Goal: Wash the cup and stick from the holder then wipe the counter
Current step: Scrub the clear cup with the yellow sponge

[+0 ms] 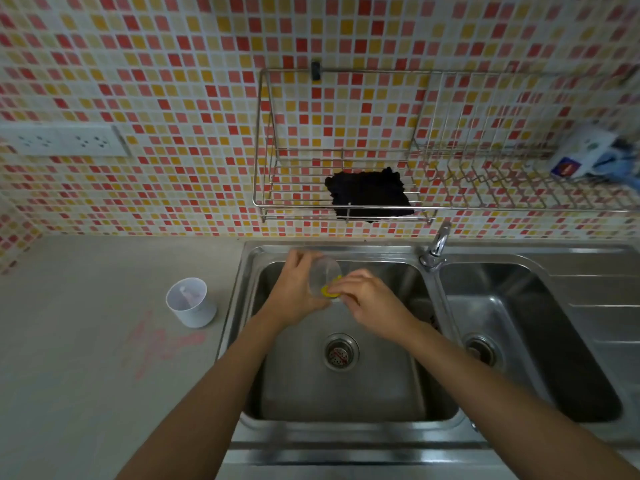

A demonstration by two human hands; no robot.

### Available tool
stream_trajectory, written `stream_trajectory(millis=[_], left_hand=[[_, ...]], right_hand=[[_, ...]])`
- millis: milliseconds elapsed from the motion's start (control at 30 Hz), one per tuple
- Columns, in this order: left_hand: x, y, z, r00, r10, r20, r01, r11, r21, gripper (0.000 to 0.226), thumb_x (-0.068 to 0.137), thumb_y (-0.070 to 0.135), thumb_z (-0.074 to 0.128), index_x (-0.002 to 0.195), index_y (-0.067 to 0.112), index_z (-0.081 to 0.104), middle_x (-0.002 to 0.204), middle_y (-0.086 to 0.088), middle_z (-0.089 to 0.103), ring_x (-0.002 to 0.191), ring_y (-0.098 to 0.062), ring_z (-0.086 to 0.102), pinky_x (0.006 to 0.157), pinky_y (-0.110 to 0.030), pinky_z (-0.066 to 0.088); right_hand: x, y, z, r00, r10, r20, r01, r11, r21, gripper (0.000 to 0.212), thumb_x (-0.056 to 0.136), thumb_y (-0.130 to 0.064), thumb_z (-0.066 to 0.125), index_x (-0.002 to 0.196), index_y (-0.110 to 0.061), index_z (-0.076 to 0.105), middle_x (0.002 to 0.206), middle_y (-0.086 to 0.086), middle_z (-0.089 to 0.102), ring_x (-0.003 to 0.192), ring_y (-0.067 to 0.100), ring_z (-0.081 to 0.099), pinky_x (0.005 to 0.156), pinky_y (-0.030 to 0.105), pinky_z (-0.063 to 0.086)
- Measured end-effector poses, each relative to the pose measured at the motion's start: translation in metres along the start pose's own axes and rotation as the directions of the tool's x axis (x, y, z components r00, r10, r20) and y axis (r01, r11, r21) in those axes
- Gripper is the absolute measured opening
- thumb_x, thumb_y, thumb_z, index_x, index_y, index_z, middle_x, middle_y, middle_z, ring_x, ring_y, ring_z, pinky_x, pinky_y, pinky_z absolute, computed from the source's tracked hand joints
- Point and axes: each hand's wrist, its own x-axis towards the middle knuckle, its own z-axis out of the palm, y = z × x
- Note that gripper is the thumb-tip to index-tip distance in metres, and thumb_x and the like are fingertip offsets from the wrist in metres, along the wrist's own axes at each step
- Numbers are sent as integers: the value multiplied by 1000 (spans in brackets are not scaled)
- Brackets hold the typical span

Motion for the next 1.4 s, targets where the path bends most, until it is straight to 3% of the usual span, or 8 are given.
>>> stream_trajectory(millis=[133, 333, 567, 733, 833, 1033, 1267, 1400], left_hand=[[-2, -14, -10, 997, 49, 66, -57, 991, 119, 89, 51, 35, 82, 133, 21, 51, 124, -4, 51, 115, -25, 51, 95, -47, 47], [-5, -25, -26, 987, 126, 94, -136, 986, 99, 86, 55, 21, 86, 134, 15, 52, 126, -8, 52, 117, -27, 49, 101, -36, 41], [-11, -32, -34, 979, 141, 147, -154, 985, 80, 88, 58, 22, 87, 136, 13, 48, 132, -6, 49, 123, -22, 44, 99, -19, 29], [-20, -29, -33, 974, 143, 176, -149, 989, 20, 85, 59, 18, 86, 134, 12, 49, 132, -6, 49, 124, -23, 45, 103, -27, 36], [-19, -23, -39, 978, 134, 157, -134, 991, -14, 84, 58, 12, 86, 134, 11, 49, 130, -8, 50, 121, -22, 46, 97, -21, 34], [-20, -25, -42, 976, 102, 191, -116, 991, 66, 91, 58, 23, 89, 138, 19, 45, 136, -3, 46, 126, -23, 43, 107, -33, 38], [-23, -12, -42, 984, 77, 163, -95, 990, 107, 92, 58, 19, 88, 139, 19, 44, 138, -3, 45, 128, -23, 42, 109, -37, 38], [-20, 0, -42, 986, 66, 152, -87, 987, 137, 94, 55, 25, 91, 137, 21, 45, 137, -3, 46, 126, -24, 44, 107, -41, 40]], right_hand=[[10, -18, 8, 982, 138, 129, -150, 984, 91, 25, 88, -6, 62, 110, -16, 72, 107, 3, 72, 102, 16, 60, 83, 3, 33], [17, -20, 16, 991, -118, 56, 131, 925, -357, 49, 59, 5, 76, 101, -20, 73, 101, -6, 72, 103, 23, 62, 76, 39, 54], [5, -58, 32, 961, 275, -2, -274, 959, 66, 23, 89, -6, 62, 107, -15, 74, 104, 3, 73, 98, 19, 61, 80, 11, 33], [5, -46, 22, 995, 50, 88, -20, 949, -316, 44, 69, 9, 67, 103, -18, 74, 102, -3, 73, 99, 26, 62, 79, 40, 53], [2, -48, 17, 1000, 3, 22, 7, 904, -427, 50, 60, 10, 71, 101, -18, 73, 102, -2, 73, 102, 26, 63, 76, 38, 53], [4, -72, 32, 980, 189, 54, -180, 974, -135, 31, 86, -3, 59, 109, -19, 73, 107, 3, 73, 101, 24, 60, 92, 28, 44], [2, -52, 11, 999, -41, 24, 48, 884, -465, 51, 58, 9, 75, 100, -20, 74, 104, -2, 72, 101, 25, 63, 80, 37, 53], [-3, -55, 13, 1000, 20, -14, -22, 984, -175, 34, 78, 3, 65, 103, -17, 75, 105, -3, 73, 98, 23, 60, 89, 31, 49]])
